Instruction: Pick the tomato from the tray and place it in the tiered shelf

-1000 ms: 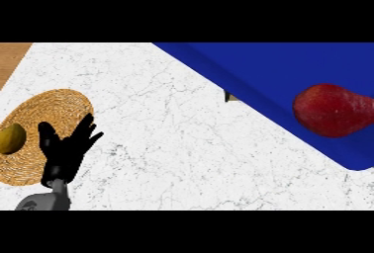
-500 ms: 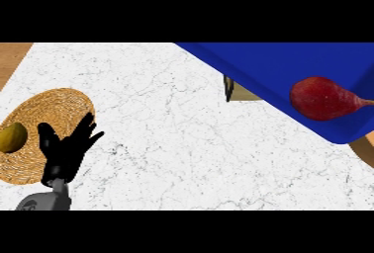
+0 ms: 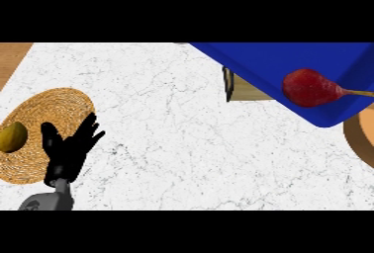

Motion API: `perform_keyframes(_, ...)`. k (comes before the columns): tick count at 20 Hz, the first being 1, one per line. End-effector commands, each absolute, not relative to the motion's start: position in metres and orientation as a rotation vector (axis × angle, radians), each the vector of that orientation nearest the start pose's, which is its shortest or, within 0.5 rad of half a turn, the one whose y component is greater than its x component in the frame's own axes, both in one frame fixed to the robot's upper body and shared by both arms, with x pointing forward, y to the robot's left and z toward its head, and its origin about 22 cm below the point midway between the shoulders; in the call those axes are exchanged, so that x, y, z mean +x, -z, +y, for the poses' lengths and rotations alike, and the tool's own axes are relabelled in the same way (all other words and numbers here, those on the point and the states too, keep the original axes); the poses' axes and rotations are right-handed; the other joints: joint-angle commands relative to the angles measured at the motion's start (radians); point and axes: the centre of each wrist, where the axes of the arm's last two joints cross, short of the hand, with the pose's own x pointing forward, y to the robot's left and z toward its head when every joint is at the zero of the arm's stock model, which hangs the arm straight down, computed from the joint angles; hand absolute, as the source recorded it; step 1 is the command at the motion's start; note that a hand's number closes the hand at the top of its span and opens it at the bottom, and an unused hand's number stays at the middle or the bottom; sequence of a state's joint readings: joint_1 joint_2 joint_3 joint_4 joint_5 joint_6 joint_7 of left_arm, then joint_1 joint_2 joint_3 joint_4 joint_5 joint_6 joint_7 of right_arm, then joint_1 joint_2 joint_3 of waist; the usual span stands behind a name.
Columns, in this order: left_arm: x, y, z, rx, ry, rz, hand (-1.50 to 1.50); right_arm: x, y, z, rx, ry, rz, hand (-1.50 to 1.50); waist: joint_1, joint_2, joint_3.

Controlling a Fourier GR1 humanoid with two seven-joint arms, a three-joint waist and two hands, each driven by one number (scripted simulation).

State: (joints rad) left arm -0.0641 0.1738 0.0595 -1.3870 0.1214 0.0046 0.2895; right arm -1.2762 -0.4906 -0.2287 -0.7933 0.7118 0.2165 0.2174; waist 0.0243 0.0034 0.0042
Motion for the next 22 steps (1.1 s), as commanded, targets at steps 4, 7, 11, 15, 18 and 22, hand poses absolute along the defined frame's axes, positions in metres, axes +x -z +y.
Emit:
perform_keyframes(4, 0.252, 0.039, 0.277, 0.073, -0.027, -1.123, 0.0, 0.457, -0.32, -0.255, -0.883, -0.689, -1.643, 1.5, 0.0, 0.005, -0.005)
perform_keyframes(7, 0.242, 0.038, 0.295, 0.08, -0.038, -1.12, 0.0, 0.449, -0.34, -0.269, -0.868, -0.696, -1.633, 1.5, -0.009, 0.0, -0.005)
perform_keyframes(11, 0.238, 0.032, 0.286, 0.088, -0.024, -1.121, 0.0, 0.453, -0.329, -0.262, -0.971, -0.813, -1.597, 1.5, -0.004, 0.0, -0.005)
perform_keyframes(15, 0.259, 0.022, 0.293, 0.09, -0.032, -1.123, 0.0, 0.456, -0.342, -0.265, -0.801, -0.462, -1.65, -1.5, -0.005, 0.003, -0.005)
perform_keyframes(18, 0.247, 0.022, 0.301, 0.094, -0.023, -1.118, 0.0, 0.455, -0.339, -0.279, -0.745, -0.338, -1.682, -1.5, -0.004, 0.001, -0.004)
perform_keyframes(22, 0.255, 0.025, 0.281, 0.103, -0.029, -1.143, 0.0, 0.452, -0.343, -0.296, -0.604, -0.224, -1.738, -1.5, -0.013, 0.0, -0.004)
